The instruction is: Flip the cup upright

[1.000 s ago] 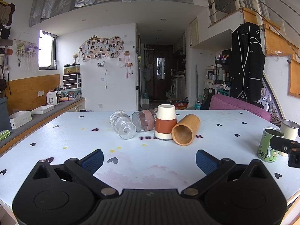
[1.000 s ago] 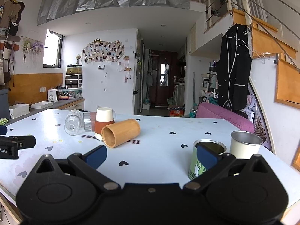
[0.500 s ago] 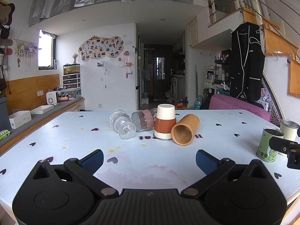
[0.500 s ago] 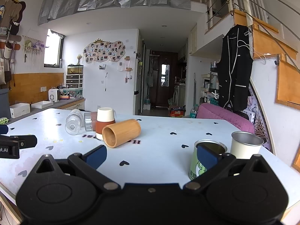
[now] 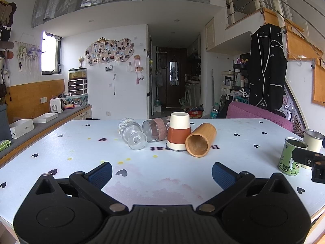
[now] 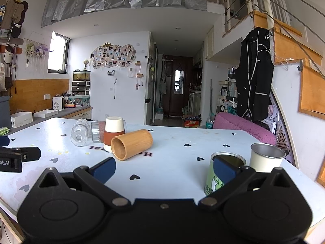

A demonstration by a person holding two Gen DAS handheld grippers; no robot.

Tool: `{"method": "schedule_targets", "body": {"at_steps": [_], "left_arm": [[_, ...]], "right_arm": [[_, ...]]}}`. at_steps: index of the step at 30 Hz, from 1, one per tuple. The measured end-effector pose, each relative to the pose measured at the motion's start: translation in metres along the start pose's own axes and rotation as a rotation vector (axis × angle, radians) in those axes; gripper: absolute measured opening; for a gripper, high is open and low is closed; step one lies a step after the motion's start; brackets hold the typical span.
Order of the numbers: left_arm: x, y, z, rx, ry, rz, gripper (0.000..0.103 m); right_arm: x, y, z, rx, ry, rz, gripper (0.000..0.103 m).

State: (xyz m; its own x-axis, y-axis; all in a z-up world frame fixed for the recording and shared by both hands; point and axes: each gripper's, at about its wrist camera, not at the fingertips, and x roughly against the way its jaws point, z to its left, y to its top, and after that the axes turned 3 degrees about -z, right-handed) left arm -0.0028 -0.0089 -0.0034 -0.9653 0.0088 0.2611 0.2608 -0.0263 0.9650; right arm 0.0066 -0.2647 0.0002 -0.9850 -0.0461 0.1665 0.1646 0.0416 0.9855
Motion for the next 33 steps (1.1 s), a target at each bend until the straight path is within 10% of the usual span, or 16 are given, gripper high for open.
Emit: {"method": "schedule_targets", "body": {"at_steps": [24,33], "left_arm": [[0.001,-0.004,0.001,0.027,0.011,0.005,0.103],[0.002,-0.007,0.031,0.071,0.064,0.015,0.103]], "right_arm": [[-0.029,0.034,0.006,-0.06,0.026,-0.01,0.103],[-0.133,0.064,0.018,-0.303,0.081,0.21,0.102]]}}
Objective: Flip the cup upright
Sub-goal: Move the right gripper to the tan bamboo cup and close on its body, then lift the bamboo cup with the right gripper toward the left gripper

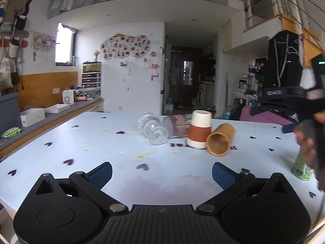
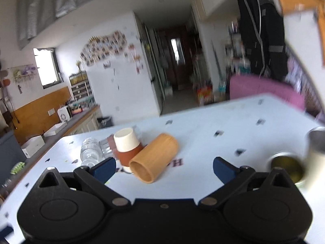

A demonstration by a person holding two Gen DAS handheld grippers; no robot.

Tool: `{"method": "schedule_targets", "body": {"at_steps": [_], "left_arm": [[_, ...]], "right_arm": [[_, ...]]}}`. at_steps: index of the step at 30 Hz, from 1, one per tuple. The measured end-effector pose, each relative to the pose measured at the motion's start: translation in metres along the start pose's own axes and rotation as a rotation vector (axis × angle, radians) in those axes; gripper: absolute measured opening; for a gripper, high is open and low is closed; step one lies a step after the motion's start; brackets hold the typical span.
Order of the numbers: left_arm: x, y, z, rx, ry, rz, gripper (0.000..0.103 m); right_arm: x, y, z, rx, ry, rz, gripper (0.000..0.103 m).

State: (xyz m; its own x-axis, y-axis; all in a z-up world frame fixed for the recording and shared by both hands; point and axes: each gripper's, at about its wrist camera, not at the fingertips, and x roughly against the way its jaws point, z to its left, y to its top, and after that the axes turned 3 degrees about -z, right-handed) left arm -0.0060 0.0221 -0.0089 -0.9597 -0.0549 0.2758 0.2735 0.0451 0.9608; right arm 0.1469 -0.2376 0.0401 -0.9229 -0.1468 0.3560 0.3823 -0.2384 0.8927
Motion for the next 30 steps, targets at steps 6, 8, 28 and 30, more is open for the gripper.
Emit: {"method": "schedule_targets", "body": {"at_steps": [6,8,28,30], "left_arm": [[-0.001,-0.002,0.024,0.023,0.045,0.004,0.103],[-0.001,-0.003,0.03,0.026,0.059,0.007,0.103],[-0.005,-0.009,0.054,0.06,0.093,0.035,0.103],[-0.006,-0.009,0.051,0.06,0.083,0.038,0.103]], "right_arm": [[-0.091,0.002,0.015,-0.225,-0.007,0.209,0.09],[-0.116,-0.002,0.015,-0.317,-0.01,0.259,0.086],[-0.183,-0.031,0.008,-0.564,-0.085,0.383,0.073],[-0.17,-0.036,0.005,-0.546,-0.052,0.409,0.073]]}}
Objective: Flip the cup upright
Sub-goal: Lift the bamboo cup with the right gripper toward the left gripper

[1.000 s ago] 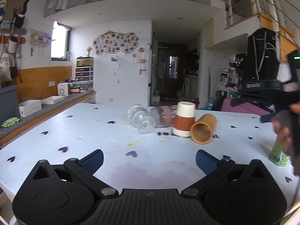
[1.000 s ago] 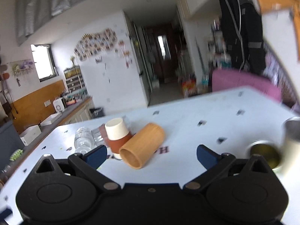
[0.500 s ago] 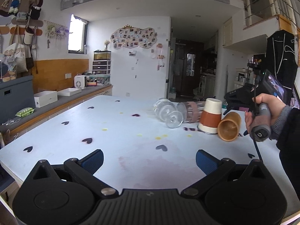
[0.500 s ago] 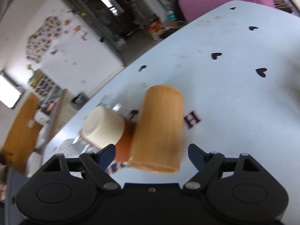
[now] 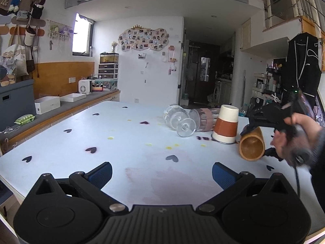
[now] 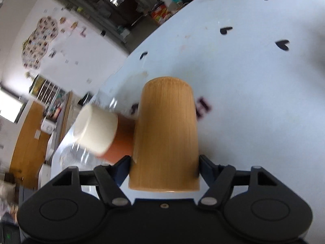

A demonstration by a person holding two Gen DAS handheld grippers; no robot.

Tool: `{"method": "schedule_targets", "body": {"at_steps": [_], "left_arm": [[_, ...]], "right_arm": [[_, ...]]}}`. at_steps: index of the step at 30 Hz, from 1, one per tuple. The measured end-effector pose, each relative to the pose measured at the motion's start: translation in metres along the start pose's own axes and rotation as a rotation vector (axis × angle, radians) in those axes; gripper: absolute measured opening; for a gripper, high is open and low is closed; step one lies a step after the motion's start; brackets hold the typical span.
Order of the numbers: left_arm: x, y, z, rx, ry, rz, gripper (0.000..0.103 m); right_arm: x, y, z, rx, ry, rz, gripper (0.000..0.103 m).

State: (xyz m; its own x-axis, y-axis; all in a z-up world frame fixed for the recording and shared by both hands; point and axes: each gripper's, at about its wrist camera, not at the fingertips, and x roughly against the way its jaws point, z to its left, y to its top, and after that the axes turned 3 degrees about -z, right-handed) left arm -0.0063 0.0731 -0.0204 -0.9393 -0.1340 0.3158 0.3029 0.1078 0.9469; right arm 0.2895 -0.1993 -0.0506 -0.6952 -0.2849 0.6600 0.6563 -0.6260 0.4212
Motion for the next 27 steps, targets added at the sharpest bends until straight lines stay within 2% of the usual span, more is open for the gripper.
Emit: {"method": "schedule_targets", "body": {"at_steps": [8,16,21,23,27], "left_arm": [[-0.004,-0.003,-0.021,-0.015,-0.047,0.015,0.103],[-0.013,-0.001,-0.039,-0.023,-0.082,0.028,0.103],[-0.036,0.014,-0.056,-0.051,-0.172,0.054,0.103],[-0.05,0.021,-0.065,-0.063,-0.211,0.077,0.103],[-0.082,0.035,-0.085,-0.078,-0.291,0.141,0.103]], "right_arm": [[0.056,-0.036,-0.034,0.15,0.093,0.109,0.073],[0.103,-0.062,-0.066,0.232,0.149,0.232,0.073],[0.123,-0.075,-0.073,0.351,0.168,0.264,0.073],[0.128,-0.077,-0.069,0.439,0.164,0.26,0.073],[0.132,-0.077,-0.066,0.531,0.16,0.258,0.073]]}}
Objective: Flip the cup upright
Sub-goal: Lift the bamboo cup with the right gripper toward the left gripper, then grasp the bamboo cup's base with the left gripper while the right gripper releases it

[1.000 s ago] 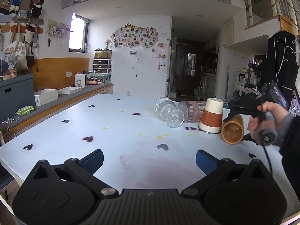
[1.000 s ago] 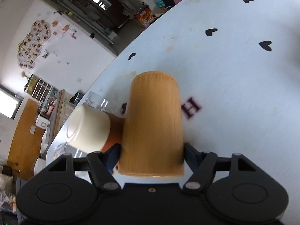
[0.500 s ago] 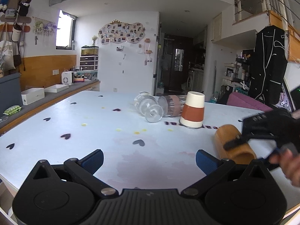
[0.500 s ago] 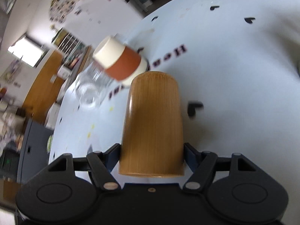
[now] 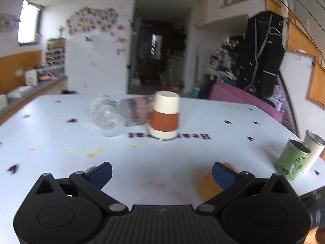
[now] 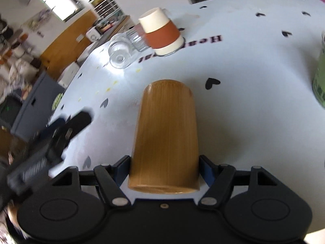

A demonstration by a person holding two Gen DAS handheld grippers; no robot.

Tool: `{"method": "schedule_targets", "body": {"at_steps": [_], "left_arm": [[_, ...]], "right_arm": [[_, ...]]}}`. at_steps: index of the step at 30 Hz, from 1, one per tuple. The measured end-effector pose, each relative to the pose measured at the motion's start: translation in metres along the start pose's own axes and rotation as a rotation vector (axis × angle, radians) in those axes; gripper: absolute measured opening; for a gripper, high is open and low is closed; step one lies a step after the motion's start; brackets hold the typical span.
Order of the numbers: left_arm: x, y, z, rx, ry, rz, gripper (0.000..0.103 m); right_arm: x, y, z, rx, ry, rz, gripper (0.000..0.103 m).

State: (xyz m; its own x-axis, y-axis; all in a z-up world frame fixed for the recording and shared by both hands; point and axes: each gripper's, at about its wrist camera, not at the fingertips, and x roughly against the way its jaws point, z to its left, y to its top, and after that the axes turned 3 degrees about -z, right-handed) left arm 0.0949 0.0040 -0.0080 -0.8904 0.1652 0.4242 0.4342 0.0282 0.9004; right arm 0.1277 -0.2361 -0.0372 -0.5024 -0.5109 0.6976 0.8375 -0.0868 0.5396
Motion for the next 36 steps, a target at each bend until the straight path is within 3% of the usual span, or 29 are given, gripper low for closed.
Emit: {"method": "schedule_targets", "body": {"at_steps": [7,14,19,23,28,36], "left_arm": [[-0.048,0.019,-0.02,-0.012,-0.152,0.146,0.103],[-0.08,0.011,-0.027,-0.078,-0.145,0.278,0.103],[-0.079,0.006,-0.015,-0.043,-0.171,0.307,0.103],[-0.069,0.004,-0.001,-0.007,-0.178,0.309,0.103],[-0.051,0.001,0.013,0.023,-0.155,0.29,0.103],[-0.031,-0.006,0.027,0.09,-0.188,0.287,0.103]], "right_arm": [[0.008,-0.015,0.024,0.277,-0.083,-0.031,0.073],[0.012,-0.042,0.051,0.665,-0.175,-0.084,0.073],[0.016,-0.059,0.054,0.863,-0.185,-0.119,0.073],[0.019,-0.061,0.046,0.896,-0.214,-0.142,0.083],[0.018,-0.058,0.036,0.885,-0.305,-0.181,0.083],[0.011,-0.034,0.027,0.768,-0.348,-0.266,0.076]]}}
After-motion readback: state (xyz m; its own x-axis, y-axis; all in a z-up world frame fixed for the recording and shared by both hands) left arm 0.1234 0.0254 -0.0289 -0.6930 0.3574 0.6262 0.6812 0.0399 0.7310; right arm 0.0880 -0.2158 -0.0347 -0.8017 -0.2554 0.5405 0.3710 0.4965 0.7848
